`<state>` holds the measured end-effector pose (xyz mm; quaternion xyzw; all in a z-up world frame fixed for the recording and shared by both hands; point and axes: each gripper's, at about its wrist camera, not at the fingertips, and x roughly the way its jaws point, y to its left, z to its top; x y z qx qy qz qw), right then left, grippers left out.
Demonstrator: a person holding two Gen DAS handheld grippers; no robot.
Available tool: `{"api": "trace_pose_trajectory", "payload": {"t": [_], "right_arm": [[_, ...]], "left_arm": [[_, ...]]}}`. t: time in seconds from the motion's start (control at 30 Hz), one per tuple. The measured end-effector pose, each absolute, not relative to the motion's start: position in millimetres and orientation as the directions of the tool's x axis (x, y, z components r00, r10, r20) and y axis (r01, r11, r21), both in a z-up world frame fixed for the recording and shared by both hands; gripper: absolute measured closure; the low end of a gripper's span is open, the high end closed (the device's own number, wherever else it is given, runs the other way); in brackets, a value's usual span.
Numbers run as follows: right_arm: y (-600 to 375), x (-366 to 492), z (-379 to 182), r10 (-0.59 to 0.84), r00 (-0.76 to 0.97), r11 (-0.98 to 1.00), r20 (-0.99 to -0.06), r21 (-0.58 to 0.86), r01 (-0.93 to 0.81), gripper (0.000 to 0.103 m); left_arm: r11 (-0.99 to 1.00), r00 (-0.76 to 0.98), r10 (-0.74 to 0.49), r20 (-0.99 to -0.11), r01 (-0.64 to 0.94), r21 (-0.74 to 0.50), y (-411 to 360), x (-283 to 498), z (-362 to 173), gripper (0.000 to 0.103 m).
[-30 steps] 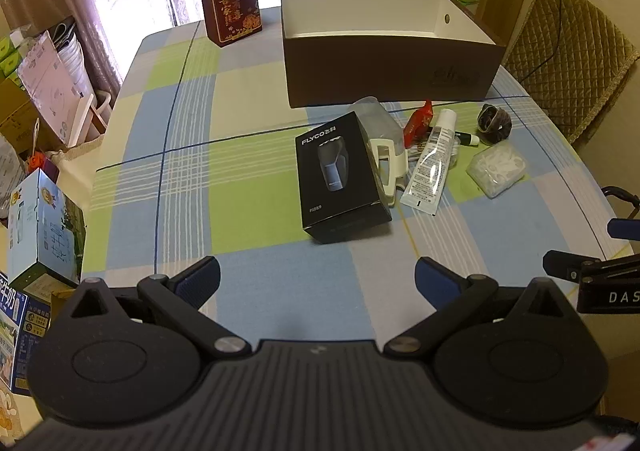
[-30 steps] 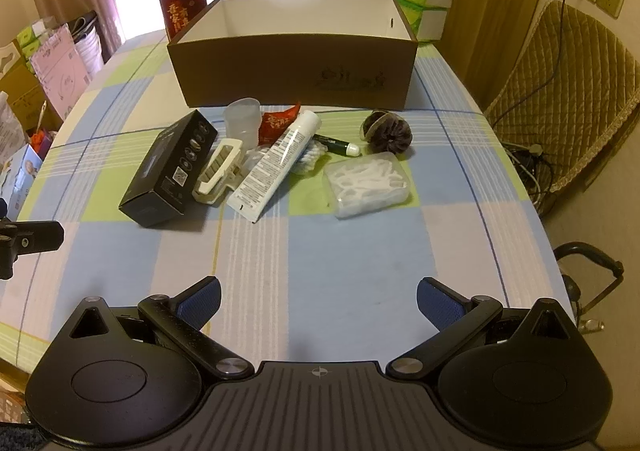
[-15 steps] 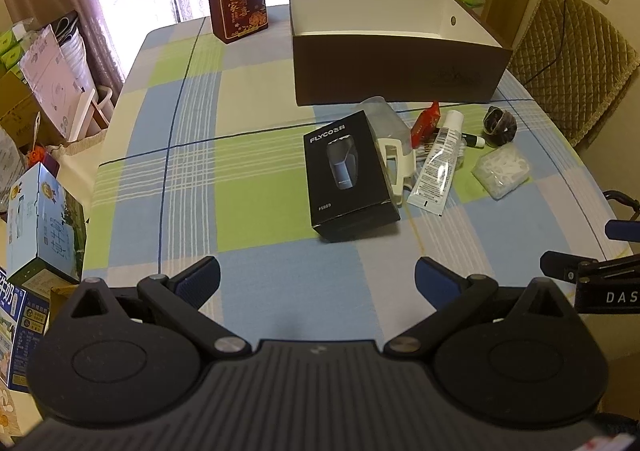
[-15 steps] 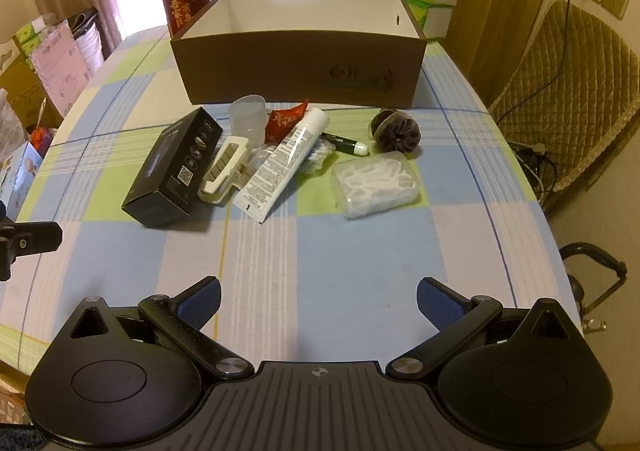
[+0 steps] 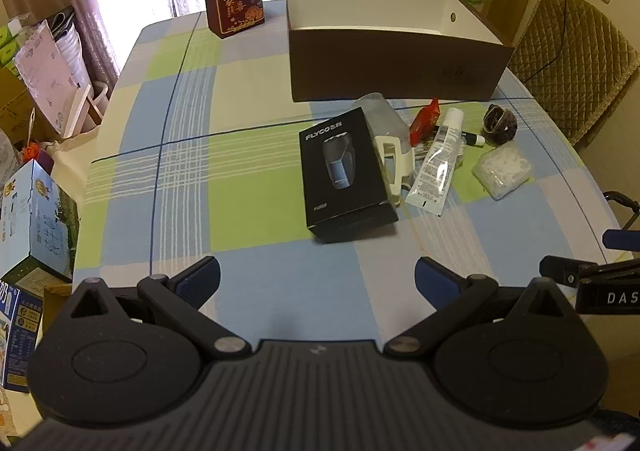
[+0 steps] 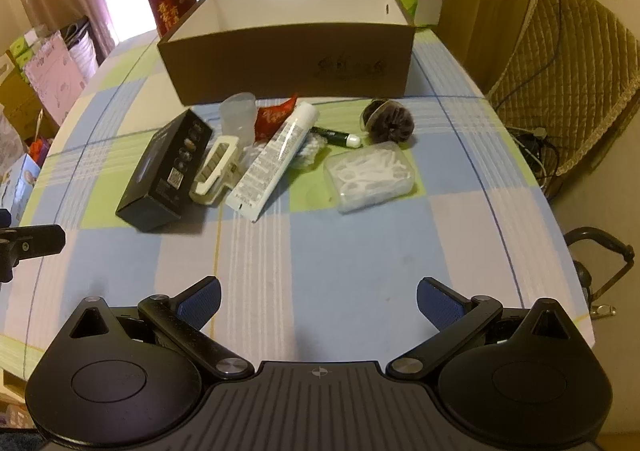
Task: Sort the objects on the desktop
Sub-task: 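Move both tools toward the cluster of items beside the cardboard box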
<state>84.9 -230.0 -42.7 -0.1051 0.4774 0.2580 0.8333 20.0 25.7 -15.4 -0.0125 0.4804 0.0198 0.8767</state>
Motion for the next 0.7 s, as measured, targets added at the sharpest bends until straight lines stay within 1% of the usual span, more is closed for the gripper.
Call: {"api": "trace_pose_trajectory", "payload": {"t": [0.23, 0.7], "right_arm": [[-241.8, 103.2, -45.2, 0.35, 0.397, 0.844, -0.849, 0.101, -0.528, 0.002], [-257.5, 152.9, -54.2, 0.387, 0.37, 0.816, -0.845, 0.128, -0.563, 0.002]], "left_arm": [[0.999, 0.553, 0.016, -0.833, -0.048, -0.013, 16.5, 29.9, -12.3, 0.001], [0.991, 0.519, 0.05, -0.854, -0.129, -0.02, 12.1, 69.3, -26.0, 0.001]]}}
